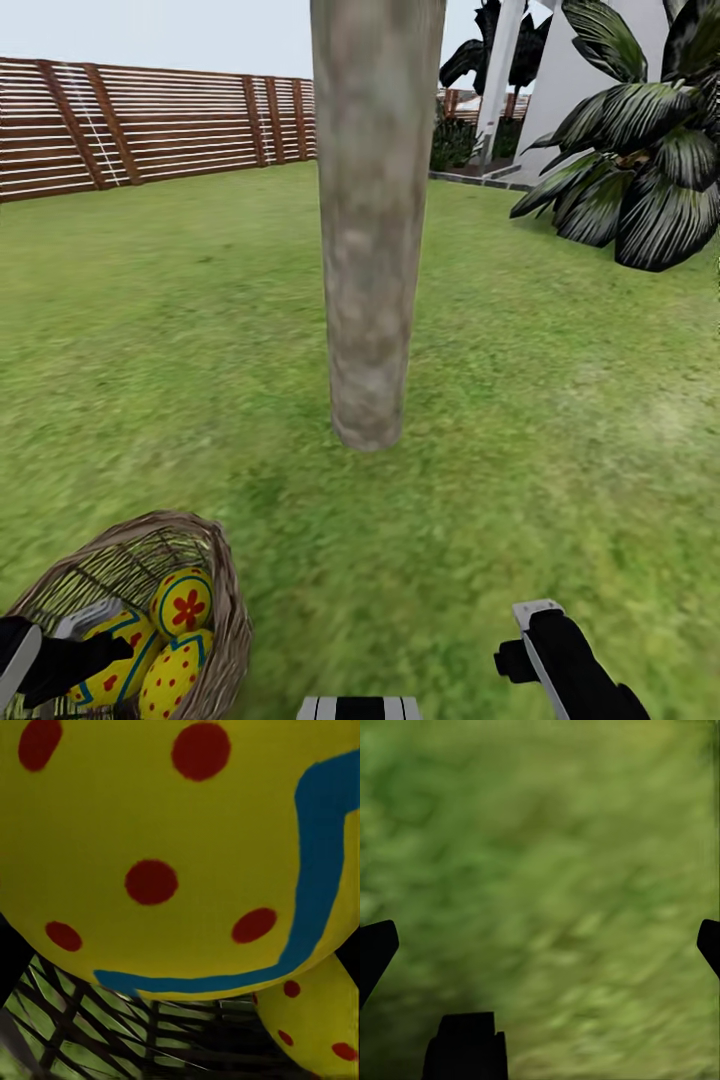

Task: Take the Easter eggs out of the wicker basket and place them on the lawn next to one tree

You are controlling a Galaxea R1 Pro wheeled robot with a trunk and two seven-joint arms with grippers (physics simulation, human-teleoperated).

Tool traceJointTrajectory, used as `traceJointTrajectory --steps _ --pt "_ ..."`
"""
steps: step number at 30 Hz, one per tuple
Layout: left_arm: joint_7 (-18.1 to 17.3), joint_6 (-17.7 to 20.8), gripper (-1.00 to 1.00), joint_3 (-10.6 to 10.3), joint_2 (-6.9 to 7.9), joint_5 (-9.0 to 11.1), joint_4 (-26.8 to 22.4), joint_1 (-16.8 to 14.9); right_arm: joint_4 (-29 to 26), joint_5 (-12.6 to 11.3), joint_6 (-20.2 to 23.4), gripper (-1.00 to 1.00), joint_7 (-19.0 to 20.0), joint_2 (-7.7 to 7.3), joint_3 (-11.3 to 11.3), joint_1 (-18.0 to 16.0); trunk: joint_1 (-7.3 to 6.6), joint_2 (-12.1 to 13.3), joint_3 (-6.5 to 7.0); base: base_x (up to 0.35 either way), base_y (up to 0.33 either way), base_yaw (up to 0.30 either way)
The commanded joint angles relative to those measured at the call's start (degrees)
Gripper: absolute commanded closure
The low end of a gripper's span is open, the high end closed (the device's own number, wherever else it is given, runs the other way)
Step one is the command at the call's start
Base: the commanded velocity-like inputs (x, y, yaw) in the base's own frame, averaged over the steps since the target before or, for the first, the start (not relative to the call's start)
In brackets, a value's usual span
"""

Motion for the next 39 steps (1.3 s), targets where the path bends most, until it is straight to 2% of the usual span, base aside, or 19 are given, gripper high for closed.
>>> traceJointTrajectory --steps 1,29,35,37,39 --pt "-0.48 0.29 1.0 0.16 -0.03 -0.12 -0.05 -0.03 0.27 0.35 0.24 -1.0 0.07 0.01 0.13 -0.02 -0.03 0.0 0.18 0.0 0.0 0.0" --pt "-0.55 0.31 1.0 -0.11 -0.62 -0.18 -0.15 -0.02 0.79 0.2 0.22 -1.0 0.33 0.07 0.21 -0.02 -0.76 0.37 6.39 0.0 0.0 0.0" --pt "-0.65 0.39 1.0 -0.1 -0.65 -0.12 -0.11 -0.03 0.79 0.2 0.22 -1.0 0.33 0.14 0.39 -0.02 -0.76 0.37 6.39 -0.175 -0.043 0.0" --pt "-0.63 0.34 1.0 -0.1 -0.89 -0.14 -0.1 -0.03 0.85 0.06 0.22 -1.0 0.26 0.14 2.02 -0.02 -0.76 0.37 6.39 -0.324 -0.09 0.0" --pt "-0.63 0.31 1.0 -0.02 -1.24 -0.13 -0.11 -0.03 0.87 0.02 0.22 -1.0 0.24 0.14 2.43 -0.02 -0.76 0.37 6.39 -0.113 -0.018 0.0"
